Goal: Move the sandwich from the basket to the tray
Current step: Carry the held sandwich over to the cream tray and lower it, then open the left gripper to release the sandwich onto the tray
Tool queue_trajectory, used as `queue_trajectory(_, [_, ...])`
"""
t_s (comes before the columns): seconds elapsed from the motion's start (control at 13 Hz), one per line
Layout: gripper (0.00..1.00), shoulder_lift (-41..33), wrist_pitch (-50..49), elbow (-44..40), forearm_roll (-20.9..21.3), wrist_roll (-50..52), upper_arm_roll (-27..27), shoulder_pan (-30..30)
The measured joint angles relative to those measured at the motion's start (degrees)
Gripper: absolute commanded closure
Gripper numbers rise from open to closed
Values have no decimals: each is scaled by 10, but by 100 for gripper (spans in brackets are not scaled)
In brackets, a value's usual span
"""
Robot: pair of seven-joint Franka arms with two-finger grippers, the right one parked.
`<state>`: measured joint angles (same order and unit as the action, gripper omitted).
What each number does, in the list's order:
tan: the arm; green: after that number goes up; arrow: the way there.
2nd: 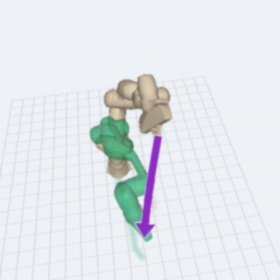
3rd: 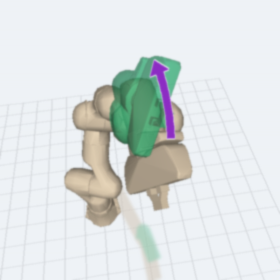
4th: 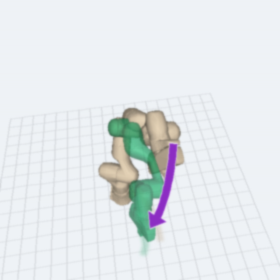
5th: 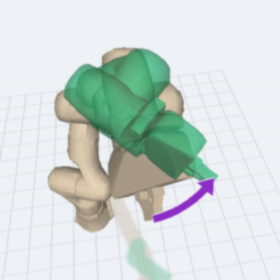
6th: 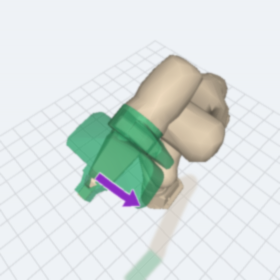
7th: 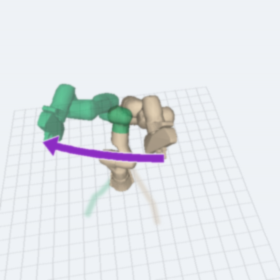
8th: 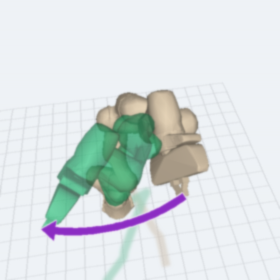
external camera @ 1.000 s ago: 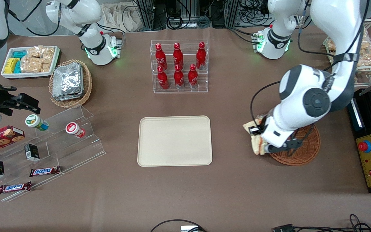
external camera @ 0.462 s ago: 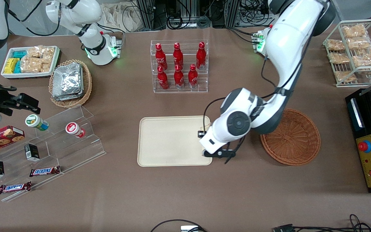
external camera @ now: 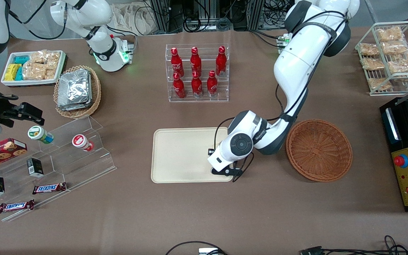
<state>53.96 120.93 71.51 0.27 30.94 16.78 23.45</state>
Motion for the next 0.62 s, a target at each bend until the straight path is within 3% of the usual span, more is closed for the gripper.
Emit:
queue_trajectory(0.08, [97, 1, 0, -1, 1, 0, 0, 0])
queue_trajectory(0.15, [14, 1, 0, -1, 1, 0, 0, 0])
queue_trajectory(0.23, [0, 1, 0, -2, 1, 0, 0, 0])
queue_trajectory(0.62, [0, -8, -2, -14, 4, 0, -5, -5])
